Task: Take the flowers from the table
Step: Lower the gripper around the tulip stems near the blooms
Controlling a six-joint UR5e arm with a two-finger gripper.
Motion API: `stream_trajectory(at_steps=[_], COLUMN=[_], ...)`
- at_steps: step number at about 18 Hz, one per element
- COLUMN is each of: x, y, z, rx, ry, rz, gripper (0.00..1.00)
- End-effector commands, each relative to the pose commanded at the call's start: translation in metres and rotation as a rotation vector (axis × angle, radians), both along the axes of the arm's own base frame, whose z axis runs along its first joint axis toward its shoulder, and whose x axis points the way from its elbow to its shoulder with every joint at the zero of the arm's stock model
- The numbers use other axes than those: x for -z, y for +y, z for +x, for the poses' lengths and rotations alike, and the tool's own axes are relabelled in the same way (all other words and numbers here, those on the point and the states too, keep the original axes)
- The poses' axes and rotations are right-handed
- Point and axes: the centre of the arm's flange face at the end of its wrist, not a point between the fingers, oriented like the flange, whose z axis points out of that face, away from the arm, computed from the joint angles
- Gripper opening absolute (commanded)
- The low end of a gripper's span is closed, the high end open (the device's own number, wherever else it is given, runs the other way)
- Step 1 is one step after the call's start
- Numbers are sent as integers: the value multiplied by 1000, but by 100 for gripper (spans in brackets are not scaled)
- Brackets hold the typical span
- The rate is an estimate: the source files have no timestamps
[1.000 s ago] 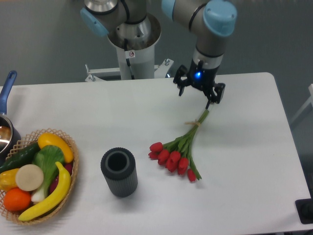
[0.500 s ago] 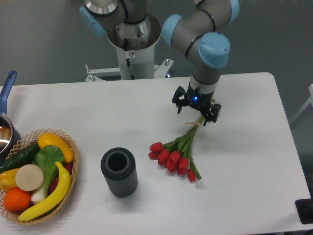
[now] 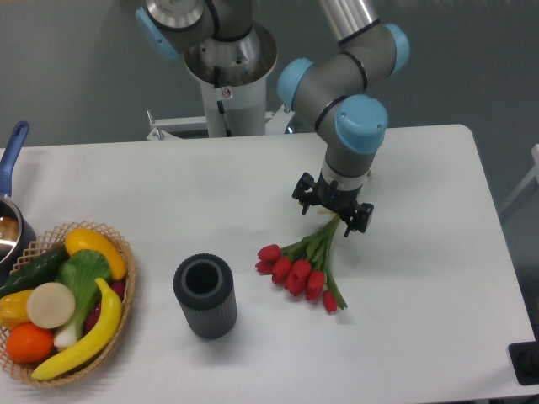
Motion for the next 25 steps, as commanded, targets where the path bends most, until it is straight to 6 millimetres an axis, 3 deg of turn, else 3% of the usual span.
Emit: stream_trajectory(at_steps=[22,25], x=[28,29], y=[14,15], z=[0,0], rx=[15,17], ry=[-38,-40], rz=[-21,-22], gripper=[100,96])
